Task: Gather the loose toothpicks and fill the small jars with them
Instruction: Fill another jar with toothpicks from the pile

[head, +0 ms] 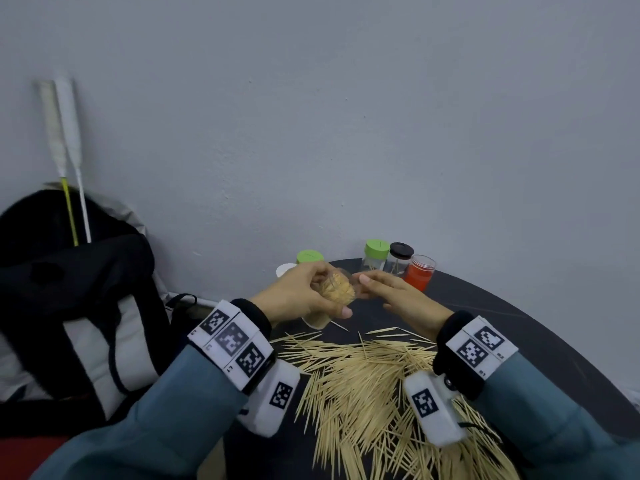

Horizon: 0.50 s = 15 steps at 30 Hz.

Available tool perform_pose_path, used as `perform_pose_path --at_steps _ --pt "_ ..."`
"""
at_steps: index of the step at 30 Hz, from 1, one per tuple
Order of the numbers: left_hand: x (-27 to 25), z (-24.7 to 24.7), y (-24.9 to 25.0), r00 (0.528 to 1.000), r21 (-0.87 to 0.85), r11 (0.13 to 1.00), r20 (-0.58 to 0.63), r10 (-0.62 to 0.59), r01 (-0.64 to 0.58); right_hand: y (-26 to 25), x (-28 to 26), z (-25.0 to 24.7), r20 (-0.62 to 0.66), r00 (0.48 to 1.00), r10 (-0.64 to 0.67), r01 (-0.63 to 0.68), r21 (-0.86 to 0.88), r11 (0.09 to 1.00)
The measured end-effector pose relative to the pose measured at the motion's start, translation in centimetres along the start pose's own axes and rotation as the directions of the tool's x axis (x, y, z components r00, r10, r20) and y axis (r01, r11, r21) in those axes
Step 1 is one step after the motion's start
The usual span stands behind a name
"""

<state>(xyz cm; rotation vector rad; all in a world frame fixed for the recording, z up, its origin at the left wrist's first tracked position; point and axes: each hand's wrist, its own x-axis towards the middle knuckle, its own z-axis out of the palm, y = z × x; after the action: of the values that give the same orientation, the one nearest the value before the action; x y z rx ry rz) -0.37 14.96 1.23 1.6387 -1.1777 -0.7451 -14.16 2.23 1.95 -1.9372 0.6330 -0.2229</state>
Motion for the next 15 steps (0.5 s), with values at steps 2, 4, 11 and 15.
perform_pose_path --at_steps 2,4,11,15 --pt "-0.4 -1.2 -0.2 0.998 -0.01 1.0 -0.06 -0.018 0.017 -0.1 0.6 0.6 0.033 0.999 0.024 -0.021 -0.094 0.995" --pt "-0.8 -2.4 -0.5 0.994 -0.041 0.999 -0.108 -0.028 0.024 0.1 1.3 1.3 0.152 0.987 0.045 0.003 -0.301 0.954" --pt "-1.9 -5.6 -1.1 0.98 -0.072 0.997 -0.199 -0.031 0.017 -1.3 3.7 6.8 0.466 0.874 0.136 0.319 -0.763 0.563" --pt "-2.0 -6.0 -1.6 0.963 -0.049 0.998 -0.266 -0.043 0.031 -1.5 5.0 9.7 0.497 0.853 0.158 0.382 -0.802 0.459"
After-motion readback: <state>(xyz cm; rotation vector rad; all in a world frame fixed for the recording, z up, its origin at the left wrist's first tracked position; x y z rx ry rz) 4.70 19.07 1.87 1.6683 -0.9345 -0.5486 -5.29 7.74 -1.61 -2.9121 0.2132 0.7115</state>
